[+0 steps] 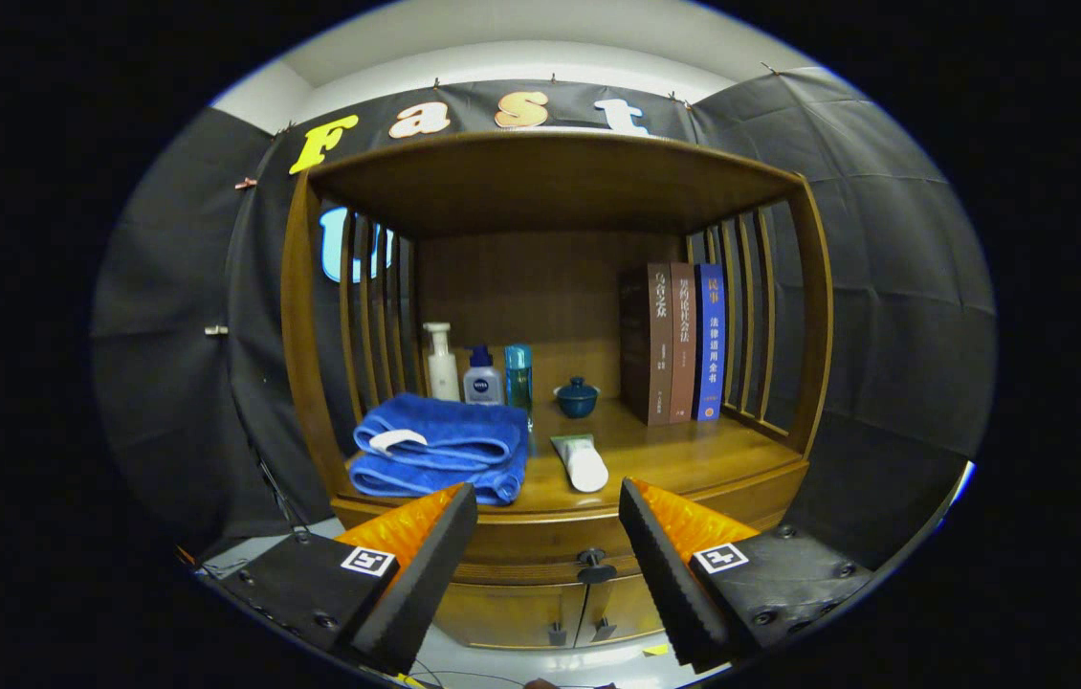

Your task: Pull open the drawer, take out the items inside it, and place them on the countertop above the cabinet.

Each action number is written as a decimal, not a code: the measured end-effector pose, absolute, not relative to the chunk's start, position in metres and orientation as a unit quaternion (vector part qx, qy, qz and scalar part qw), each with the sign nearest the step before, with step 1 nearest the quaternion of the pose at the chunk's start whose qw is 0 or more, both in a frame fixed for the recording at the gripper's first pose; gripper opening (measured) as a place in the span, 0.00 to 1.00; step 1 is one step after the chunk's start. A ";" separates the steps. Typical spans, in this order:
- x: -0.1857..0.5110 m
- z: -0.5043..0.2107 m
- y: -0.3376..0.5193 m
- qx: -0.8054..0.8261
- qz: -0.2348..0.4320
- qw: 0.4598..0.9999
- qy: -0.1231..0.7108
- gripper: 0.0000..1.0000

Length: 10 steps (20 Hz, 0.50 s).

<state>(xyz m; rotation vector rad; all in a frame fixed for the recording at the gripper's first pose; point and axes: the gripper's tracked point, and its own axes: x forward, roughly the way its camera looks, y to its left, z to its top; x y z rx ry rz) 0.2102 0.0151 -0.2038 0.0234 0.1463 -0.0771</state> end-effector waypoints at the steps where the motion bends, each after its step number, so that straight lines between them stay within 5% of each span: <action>1: 0.207 -0.191 0.018 0.017 -0.037 0.996 0.073 0.98; 10: 0.182 -0.142 0.023 0.017 -0.033 0.996 0.080 0.98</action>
